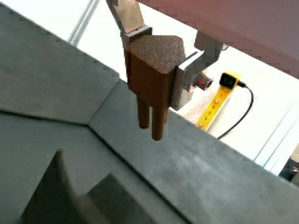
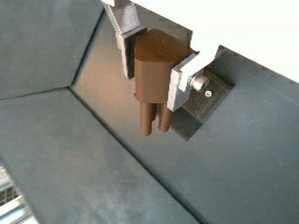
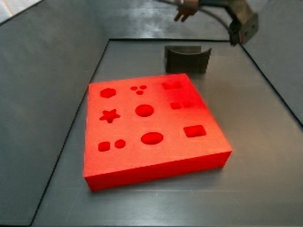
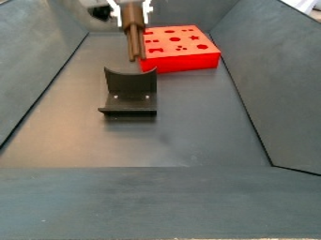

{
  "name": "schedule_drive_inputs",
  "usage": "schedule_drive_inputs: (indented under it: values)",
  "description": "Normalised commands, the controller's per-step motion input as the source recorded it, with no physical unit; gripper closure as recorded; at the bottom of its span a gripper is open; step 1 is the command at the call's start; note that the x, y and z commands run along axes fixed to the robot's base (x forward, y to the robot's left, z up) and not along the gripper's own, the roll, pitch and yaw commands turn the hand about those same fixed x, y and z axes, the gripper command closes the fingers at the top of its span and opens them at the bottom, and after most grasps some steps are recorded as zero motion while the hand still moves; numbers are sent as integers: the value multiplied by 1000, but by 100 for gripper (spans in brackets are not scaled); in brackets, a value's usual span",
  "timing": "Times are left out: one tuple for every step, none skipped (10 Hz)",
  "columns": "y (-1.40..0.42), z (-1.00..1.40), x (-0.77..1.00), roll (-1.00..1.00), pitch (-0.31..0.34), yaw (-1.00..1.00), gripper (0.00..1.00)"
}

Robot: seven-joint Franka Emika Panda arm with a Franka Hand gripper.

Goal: Pick up the 3 prong object. Move up. Place the 3 prong object on the fixture. Regrasp the 3 prong object. Move to above the board. Insert the 3 prong object.
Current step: Move to above the board.

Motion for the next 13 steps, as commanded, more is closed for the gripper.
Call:
schedule_drive_inputs:
  values:
    - [-19,1000,-94,-55,-31,63,100]
    - [-15,1000,-94,-54,-44,45,100]
    - [-9,1000,-97,-55,-53,15,100]
    - [-7,1000,-101,-57,-51,3,100]
    - [-1,931,-98,-56,-44,-21,100]
    - [1,731,-79,-60,-29,-36,100]
    - [4,574,-66,-65,-14,-43,100]
    - [4,416,-62,-68,2,-45,100]
    - [4,264,-57,-67,16,-42,100]
    - [-1000,219,-469,-1000,-66,-56,100]
    - [-1000,213,-466,-1000,-70,-54,100]
    - [-1000,240,-498,-1000,-82,-50,100]
    - [-1000,232,-518,-1000,-91,-55,100]
